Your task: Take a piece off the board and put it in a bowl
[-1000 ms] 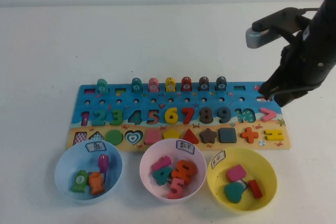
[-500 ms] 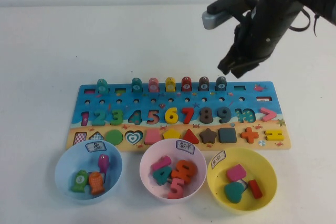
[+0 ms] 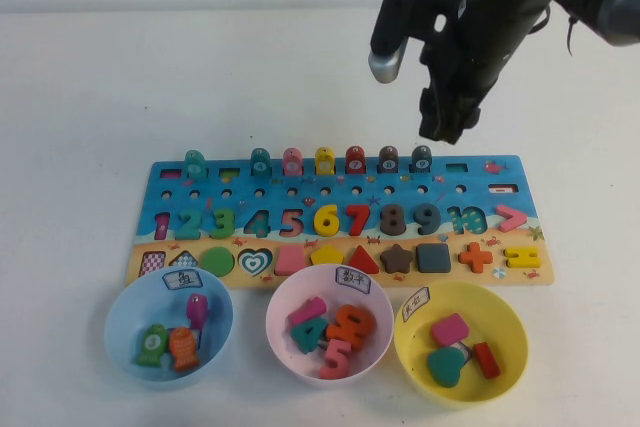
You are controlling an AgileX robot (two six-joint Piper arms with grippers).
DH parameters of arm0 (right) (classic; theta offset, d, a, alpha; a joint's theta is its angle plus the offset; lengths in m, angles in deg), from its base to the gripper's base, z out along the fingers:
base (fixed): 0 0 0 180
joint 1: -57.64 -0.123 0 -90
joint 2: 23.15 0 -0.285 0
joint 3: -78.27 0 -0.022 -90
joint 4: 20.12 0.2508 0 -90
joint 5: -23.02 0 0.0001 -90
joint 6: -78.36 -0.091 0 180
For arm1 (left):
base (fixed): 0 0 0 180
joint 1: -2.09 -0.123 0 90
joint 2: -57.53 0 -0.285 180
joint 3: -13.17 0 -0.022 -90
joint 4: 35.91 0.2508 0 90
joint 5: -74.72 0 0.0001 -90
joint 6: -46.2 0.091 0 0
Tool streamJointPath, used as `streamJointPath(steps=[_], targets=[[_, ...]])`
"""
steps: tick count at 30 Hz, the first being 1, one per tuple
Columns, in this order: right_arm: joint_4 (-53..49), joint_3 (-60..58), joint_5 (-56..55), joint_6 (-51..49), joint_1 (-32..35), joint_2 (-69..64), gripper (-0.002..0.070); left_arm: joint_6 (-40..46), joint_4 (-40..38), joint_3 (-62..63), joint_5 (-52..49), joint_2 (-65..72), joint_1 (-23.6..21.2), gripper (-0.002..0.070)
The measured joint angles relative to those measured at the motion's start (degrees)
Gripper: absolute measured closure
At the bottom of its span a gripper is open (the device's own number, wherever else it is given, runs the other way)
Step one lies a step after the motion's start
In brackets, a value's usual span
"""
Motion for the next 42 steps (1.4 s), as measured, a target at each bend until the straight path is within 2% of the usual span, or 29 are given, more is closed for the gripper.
streamJointPath(steps=[6, 15, 36, 39, 42], targets=[[-0.1, 0.0, 0.0, 3.4, 0.0, -2.9, 0.0337, 0.0, 0.0, 0.0, 0.0, 0.0, 0.0, 0.0679], [4.6, 0.1, 0.0, 3.1, 1.1, -4.3, 0.0336, 0.0, 0.0, 0.0, 0.0, 0.0, 0.0, 0.0680], [6.3, 0.1, -1.4, 4.1, 1.6, -4.3, 0.0336, 0.0, 0.0, 0.0, 0.0, 0.0, 0.0, 0.0679], [8.4, 0.1, -1.3, 7.8, 1.6, -4.3, 0.0336, 0.0, 0.0, 0.0, 0.0, 0.0, 0.0, 0.0679], [9.9, 0.1, -1.3, 15.7, 1.6, -4.3, 0.0336, 0.0, 0.0, 0.0, 0.0, 0.0, 0.0, 0.0679]])
